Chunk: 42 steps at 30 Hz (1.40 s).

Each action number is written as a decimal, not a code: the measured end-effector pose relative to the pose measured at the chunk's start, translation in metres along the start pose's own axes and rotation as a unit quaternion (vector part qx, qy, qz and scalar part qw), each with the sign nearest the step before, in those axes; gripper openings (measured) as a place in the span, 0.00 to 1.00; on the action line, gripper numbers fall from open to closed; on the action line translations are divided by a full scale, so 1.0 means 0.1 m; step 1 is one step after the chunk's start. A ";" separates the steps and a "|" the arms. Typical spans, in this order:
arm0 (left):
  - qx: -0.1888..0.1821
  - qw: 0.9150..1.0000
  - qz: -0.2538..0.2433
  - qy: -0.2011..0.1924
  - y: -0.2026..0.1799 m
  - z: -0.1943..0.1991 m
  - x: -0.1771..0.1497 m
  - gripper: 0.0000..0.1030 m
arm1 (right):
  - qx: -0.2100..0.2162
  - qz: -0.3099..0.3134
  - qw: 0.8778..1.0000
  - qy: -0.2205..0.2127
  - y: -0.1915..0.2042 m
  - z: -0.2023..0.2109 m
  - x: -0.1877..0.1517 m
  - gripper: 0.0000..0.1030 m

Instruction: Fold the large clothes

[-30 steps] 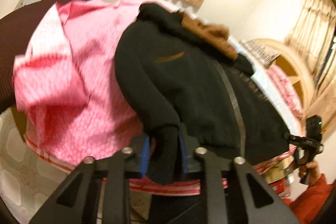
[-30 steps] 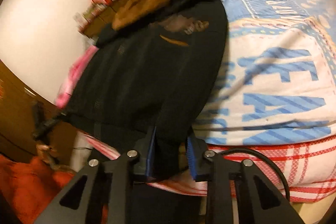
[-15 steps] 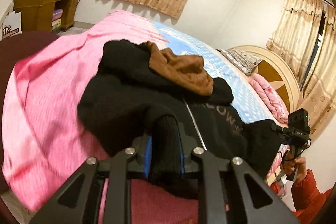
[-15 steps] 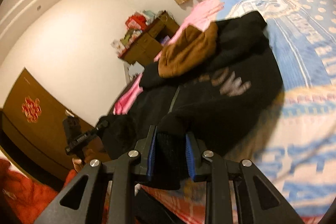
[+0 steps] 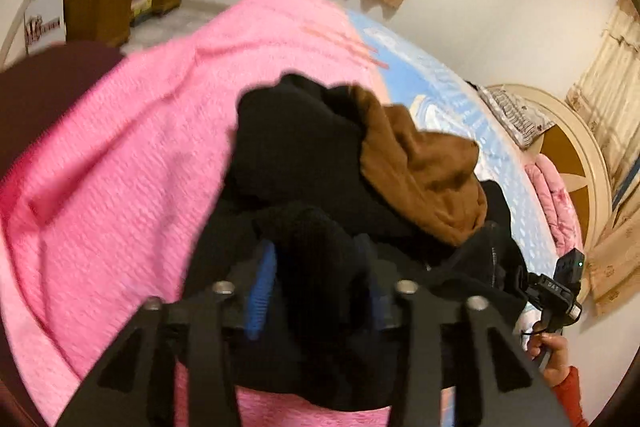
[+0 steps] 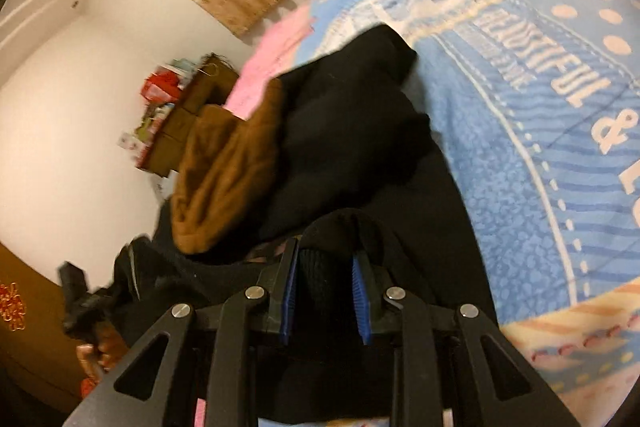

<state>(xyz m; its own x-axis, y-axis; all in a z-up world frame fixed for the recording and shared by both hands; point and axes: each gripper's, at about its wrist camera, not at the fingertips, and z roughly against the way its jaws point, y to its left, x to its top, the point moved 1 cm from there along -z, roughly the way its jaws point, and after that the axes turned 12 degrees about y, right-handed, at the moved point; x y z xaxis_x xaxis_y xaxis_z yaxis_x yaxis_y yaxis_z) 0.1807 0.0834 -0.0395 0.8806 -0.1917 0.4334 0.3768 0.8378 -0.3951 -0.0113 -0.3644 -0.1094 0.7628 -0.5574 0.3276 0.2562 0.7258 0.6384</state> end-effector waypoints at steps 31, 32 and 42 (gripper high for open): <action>-0.033 0.978 -0.207 0.019 -0.14 -0.56 -0.01 0.25 | 0.233 -0.121 0.964 -0.048 -0.42 0.33 0.13 0.65; -0.036 0.979 -0.201 0.018 -0.11 -0.54 -0.02 0.25 | 0.248 -0.126 0.958 -0.069 -0.46 0.41 0.13 0.68; -0.003 0.973 -0.227 0.035 -0.26 -0.68 -0.04 0.63 | 0.023 0.090 0.993 -0.073 0.09 0.68 -0.01 0.71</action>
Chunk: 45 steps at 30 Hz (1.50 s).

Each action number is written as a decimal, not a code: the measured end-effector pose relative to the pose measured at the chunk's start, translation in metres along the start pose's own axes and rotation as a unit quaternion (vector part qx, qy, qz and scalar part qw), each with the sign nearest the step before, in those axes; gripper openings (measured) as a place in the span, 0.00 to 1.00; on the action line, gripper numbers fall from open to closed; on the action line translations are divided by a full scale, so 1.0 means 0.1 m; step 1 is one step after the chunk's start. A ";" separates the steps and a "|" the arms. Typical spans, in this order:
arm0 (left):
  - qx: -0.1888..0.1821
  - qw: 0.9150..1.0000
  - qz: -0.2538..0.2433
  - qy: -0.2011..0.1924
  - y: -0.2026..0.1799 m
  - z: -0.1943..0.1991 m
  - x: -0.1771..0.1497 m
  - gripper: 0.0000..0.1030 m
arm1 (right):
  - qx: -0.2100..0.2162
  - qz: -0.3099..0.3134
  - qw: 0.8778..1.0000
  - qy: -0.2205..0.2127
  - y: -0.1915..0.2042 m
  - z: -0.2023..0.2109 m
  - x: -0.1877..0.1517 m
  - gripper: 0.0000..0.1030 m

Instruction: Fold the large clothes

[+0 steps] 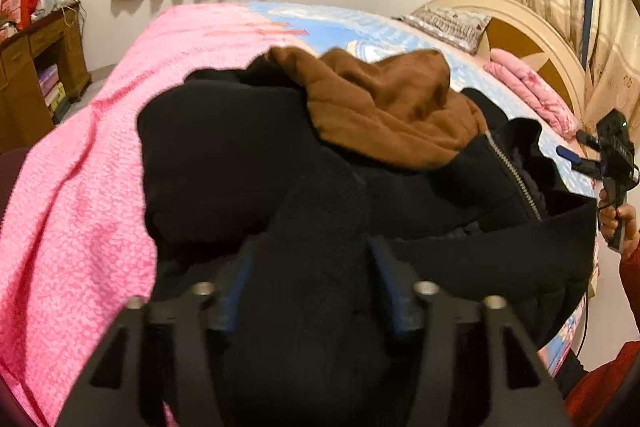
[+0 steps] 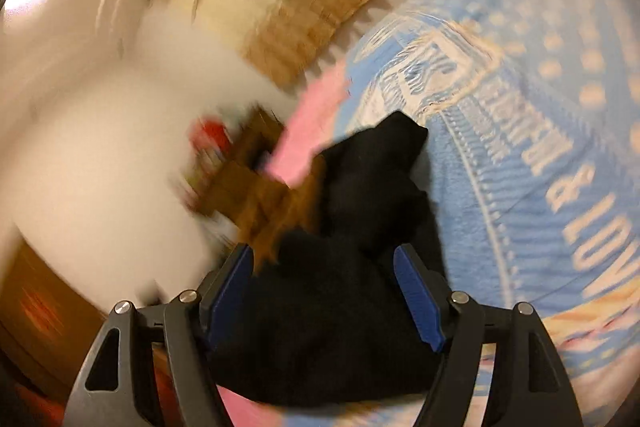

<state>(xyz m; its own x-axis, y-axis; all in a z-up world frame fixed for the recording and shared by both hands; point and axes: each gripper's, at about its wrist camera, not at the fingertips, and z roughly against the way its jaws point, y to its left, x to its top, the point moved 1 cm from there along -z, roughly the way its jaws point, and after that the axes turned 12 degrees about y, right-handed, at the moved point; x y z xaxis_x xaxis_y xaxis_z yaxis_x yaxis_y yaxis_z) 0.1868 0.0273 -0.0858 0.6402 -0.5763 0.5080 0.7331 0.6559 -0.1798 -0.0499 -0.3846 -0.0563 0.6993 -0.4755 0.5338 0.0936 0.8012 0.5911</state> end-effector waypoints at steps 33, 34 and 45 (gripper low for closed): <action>-0.033 0.981 0.113 -0.154 0.09 0.85 0.17 0.18 | -0.140 0.198 0.969 -0.043 0.85 -0.05 0.34 0.20; -0.022 0.981 0.112 -0.154 0.10 0.84 0.26 0.18 | -0.145 0.201 0.968 -0.048 0.88 -0.06 0.41 0.20; 0.047 0.964 0.257 -0.054 0.82 -0.31 1.03 0.26 | -0.222 0.098 0.970 0.000 0.20 -1.17 1.24 0.20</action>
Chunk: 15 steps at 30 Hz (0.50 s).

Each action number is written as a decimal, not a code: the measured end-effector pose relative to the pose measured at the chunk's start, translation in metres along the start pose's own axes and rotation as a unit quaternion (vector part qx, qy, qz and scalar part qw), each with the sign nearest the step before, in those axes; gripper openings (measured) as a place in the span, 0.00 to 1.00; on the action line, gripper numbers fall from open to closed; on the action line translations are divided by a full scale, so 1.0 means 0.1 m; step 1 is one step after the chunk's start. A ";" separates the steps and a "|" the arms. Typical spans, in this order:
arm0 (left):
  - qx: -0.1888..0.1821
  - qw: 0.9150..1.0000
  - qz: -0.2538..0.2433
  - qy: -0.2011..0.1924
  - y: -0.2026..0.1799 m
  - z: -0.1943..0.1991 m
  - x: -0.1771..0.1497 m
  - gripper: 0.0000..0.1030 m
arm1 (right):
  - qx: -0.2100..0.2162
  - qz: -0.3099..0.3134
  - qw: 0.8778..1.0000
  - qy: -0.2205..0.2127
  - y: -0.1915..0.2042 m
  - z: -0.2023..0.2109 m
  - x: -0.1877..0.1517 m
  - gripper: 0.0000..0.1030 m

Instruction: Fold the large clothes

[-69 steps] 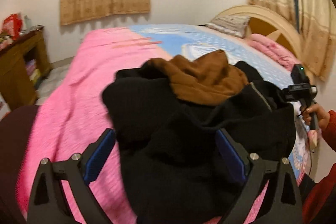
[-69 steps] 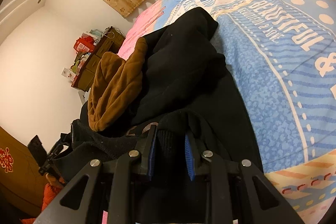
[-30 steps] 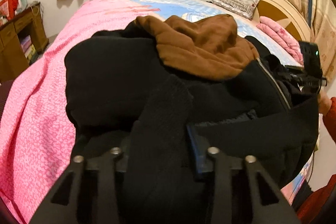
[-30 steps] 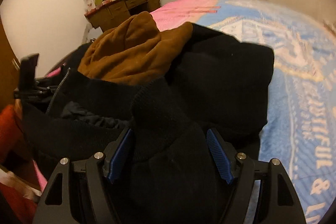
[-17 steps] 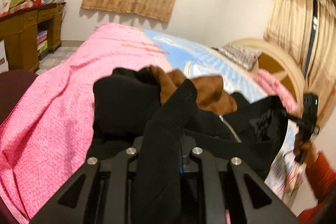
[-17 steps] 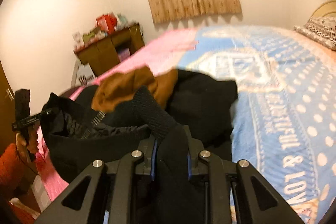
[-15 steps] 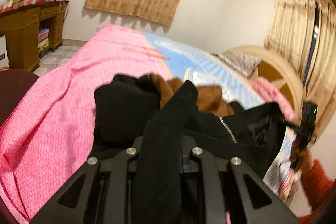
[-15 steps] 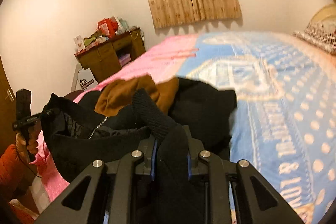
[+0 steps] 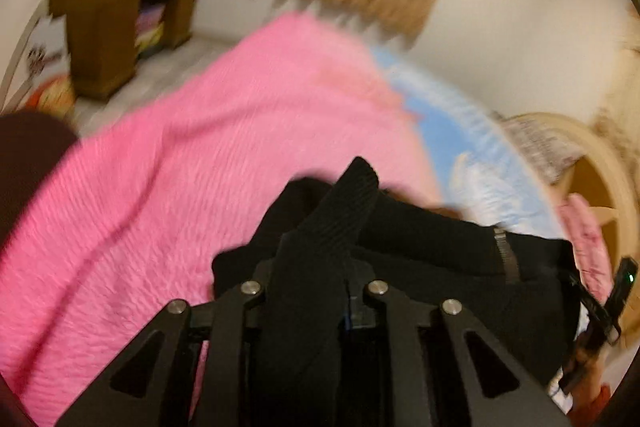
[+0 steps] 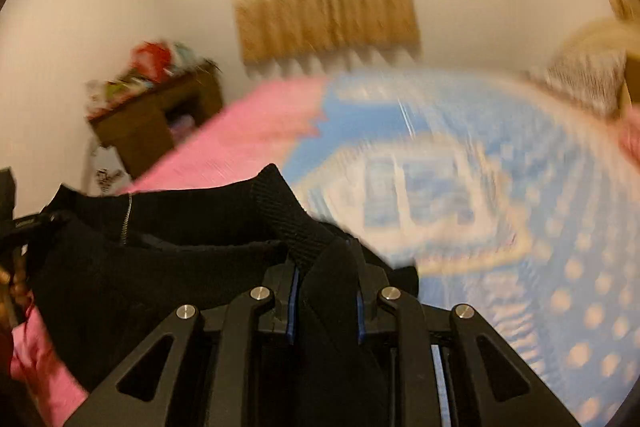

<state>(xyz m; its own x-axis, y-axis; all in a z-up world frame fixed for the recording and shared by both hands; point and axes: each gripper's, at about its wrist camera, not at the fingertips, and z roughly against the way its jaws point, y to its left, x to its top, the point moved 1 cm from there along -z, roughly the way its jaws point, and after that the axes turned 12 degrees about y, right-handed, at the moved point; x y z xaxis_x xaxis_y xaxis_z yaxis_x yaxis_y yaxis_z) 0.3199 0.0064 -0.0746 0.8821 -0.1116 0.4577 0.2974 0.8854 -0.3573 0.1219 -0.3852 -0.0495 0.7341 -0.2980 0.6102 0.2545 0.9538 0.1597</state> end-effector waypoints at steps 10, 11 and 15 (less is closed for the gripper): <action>0.020 0.996 0.092 0.006 0.43 -0.25 -0.06 0.98 | -0.011 -0.001 1.000 0.027 -0.04 -0.46 -0.10 0.24; 0.033 0.996 0.083 0.002 0.38 -0.24 -0.07 0.98 | -0.009 -0.003 1.000 0.027 -0.06 -0.45 -0.12 0.24; 0.064 0.997 0.054 0.000 0.20 -0.19 -0.12 0.99 | 0.010 -0.007 0.999 0.034 -0.11 -0.44 -0.15 0.26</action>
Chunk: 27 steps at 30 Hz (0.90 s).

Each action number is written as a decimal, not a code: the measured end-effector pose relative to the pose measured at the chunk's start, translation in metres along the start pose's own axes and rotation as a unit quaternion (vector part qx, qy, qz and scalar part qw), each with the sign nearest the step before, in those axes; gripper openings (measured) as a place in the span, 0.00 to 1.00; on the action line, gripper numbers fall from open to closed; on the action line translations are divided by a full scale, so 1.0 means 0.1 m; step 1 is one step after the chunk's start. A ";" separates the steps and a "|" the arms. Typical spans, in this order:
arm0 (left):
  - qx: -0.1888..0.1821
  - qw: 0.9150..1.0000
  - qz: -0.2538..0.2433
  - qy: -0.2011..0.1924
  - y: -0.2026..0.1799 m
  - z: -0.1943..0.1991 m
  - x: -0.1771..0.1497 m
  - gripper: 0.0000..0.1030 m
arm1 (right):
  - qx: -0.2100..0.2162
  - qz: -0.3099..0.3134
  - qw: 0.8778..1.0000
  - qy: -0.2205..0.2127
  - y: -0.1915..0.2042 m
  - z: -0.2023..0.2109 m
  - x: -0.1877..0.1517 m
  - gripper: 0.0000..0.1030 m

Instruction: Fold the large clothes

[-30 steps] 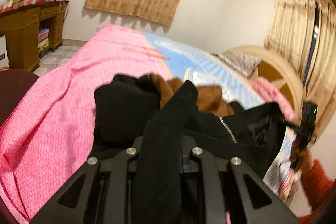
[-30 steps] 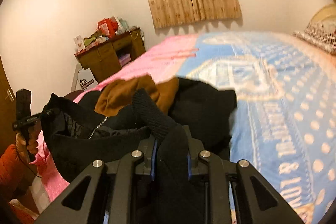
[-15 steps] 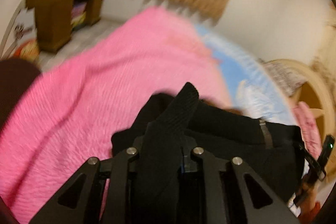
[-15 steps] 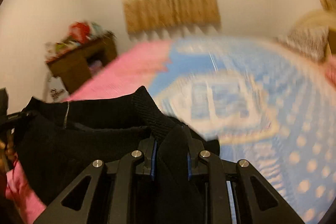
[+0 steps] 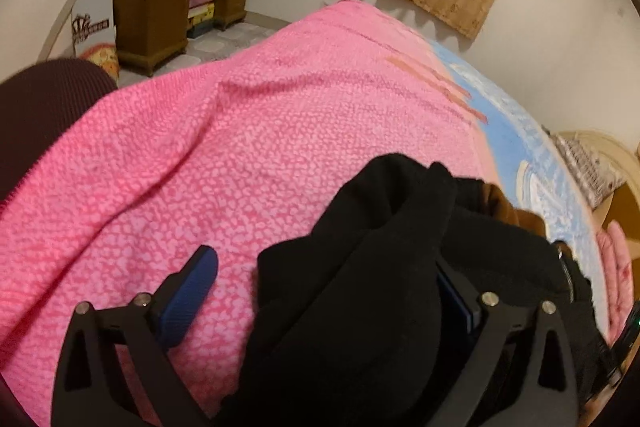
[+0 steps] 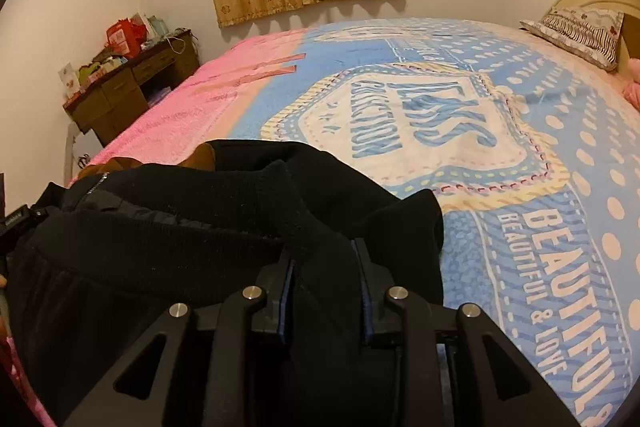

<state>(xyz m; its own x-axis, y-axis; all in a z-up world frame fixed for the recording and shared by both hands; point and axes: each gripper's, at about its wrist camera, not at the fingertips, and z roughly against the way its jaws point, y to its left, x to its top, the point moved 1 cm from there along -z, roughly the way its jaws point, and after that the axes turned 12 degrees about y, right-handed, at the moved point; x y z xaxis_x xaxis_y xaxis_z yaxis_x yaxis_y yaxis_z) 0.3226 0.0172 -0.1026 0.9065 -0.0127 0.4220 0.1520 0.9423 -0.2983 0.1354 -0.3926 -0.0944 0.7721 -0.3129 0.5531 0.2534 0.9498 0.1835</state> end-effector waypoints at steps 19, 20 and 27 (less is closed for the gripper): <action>0.099 0.978 -0.156 -0.094 -0.48 0.92 -0.66 1.00 | -0.014 0.037 0.993 -0.114 0.61 1.17 -0.54 0.34; 0.097 0.976 -0.166 -0.098 -0.58 0.92 -0.73 1.00 | -0.014 0.043 0.992 -0.119 0.71 1.19 -0.58 0.34; 0.150 0.971 -0.152 -0.111 -0.48 0.93 -0.50 1.00 | -0.111 0.028 0.988 -0.101 0.51 1.09 -0.50 0.34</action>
<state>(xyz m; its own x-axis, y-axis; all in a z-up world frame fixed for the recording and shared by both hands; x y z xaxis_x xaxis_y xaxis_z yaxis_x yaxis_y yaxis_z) 0.2329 0.0039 -0.0296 0.7250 -0.2650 0.6357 0.2480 0.9615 0.1180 0.0463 -0.3286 -0.0241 0.6613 -0.2333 0.7129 0.3527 0.9355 -0.0211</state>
